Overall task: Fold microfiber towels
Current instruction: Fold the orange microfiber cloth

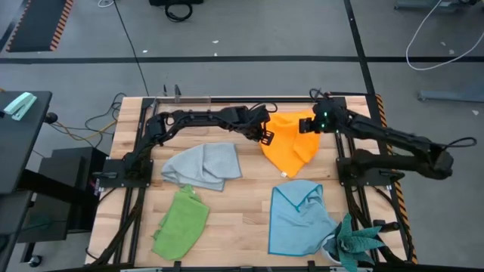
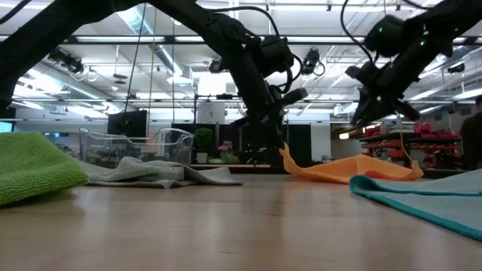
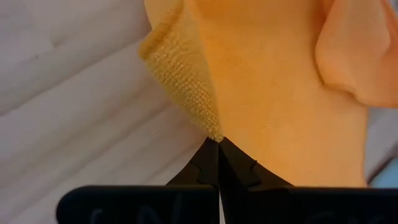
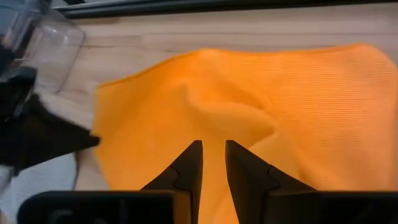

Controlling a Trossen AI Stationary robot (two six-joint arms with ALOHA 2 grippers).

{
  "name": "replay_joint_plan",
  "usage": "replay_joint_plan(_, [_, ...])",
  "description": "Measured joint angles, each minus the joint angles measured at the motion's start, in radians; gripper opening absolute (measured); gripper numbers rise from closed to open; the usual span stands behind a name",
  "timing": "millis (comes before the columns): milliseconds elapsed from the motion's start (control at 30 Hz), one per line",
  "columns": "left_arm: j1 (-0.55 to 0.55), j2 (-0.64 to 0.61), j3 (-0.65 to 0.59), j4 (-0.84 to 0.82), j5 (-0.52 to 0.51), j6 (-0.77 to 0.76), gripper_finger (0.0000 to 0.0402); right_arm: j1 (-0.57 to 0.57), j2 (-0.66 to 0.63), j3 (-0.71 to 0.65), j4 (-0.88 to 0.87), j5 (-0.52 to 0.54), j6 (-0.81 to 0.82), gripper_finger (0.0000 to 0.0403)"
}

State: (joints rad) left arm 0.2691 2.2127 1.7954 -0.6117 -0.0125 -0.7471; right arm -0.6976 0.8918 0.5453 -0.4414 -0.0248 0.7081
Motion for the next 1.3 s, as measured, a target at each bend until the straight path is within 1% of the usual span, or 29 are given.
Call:
replay_joint_plan(67, [-0.009, 0.000, 0.000, -0.011, -0.001, 0.000, 0.0003, -0.076, 0.033, 0.000, 0.007, -0.082, -0.042, 0.0079])
replay_joint_plan(133, [-0.020, 0.000, 0.000, -0.020, -0.001, 0.002, 0.0002, -0.138, 0.067, 0.000, 0.012, -0.140, -0.077, 0.0084])
replay_joint_plan(267, [-0.040, 0.000, 0.000, -0.028, 0.001, 0.004, 0.0003, -0.229, 0.130, 0.000, 0.027, -0.187, -0.129, 0.0101])
replay_joint_plan(400, [-0.053, 0.000, 0.000, -0.057, 0.001, 0.011, 0.0002, -0.265, 0.182, 0.000, 0.021, -0.197, -0.144, 0.0124])
replay_joint_plan(600, [-0.067, -0.018, 0.000, -0.132, -0.002, 0.036, 0.0002, -0.262, 0.217, 0.000, 0.016, -0.211, -0.143, 0.0149])
replay_joint_plan(733, [-0.072, -0.034, 0.000, -0.156, -0.011, 0.052, 0.0003, -0.205, 0.180, 0.000, -0.039, -0.260, -0.136, 0.0150])
replay_joint_plan(867, [-0.064, -0.068, 0.000, -0.196, -0.079, 0.061, 0.0002, -0.102, 0.103, 0.000, -0.099, -0.262, -0.092, 0.0144])
replay_joint_plan(967, [-0.049, -0.101, 0.000, -0.197, -0.092, 0.096, 0.0002, -0.016, 0.043, 0.000, -0.111, -0.259, -0.034, 0.0138])
replay_joint_plan(1067, [-0.033, -0.131, 0.002, -0.167, -0.092, 0.106, 0.0002, 0.068, 0.006, 0.000, -0.090, -0.241, 0.023, 0.0134])
replay_joint_plan(1133, [-0.025, -0.143, 0.002, -0.165, -0.091, 0.117, 0.0002, 0.126, 0.001, 0.000, -0.054, -0.238, 0.053, 0.0131])
replay_joint_plan(1167, [-0.023, -0.145, 0.002, -0.138, -0.088, 0.127, 0.0002, 0.154, 0.001, 0.000, -0.042, -0.232, 0.064, 0.0131])
replay_joint_plan(1300, [-0.019, -0.153, 0.001, -0.092, -0.069, 0.136, 0.0002, 0.261, 0.017, 0.000, -0.006, -0.152, 0.104, 0.0127])
